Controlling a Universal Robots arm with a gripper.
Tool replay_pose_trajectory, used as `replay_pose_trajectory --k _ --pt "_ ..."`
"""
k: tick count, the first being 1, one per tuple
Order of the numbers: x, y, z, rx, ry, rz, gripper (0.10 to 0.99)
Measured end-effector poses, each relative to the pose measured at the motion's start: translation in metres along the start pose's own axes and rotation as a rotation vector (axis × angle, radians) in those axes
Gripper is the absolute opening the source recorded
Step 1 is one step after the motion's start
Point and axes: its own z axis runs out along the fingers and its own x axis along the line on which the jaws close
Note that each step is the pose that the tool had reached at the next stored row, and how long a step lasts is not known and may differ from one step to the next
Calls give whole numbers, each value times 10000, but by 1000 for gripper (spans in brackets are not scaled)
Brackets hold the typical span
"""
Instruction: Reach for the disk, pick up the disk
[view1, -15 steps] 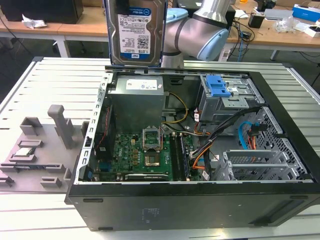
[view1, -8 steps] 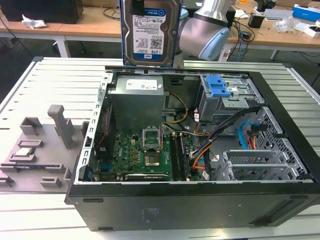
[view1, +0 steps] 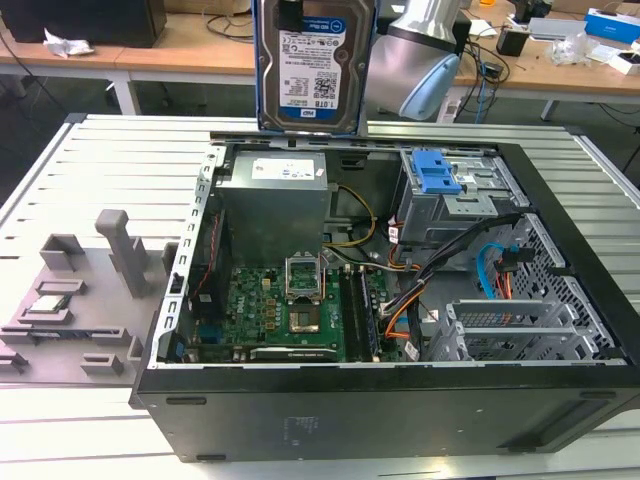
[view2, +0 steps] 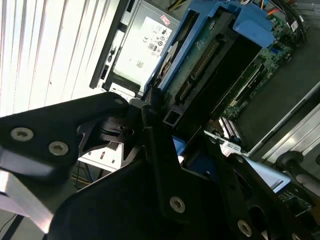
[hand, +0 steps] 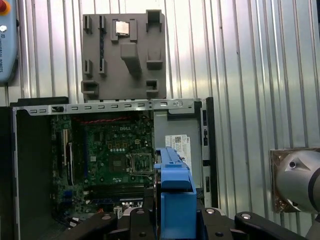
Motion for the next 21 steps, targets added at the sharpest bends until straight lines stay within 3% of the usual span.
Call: replay_pose_trajectory --k 17,21 --pt "166 -12 4 0 1 -1 369" --pt "279 -20 4 -1 -19 2 369"
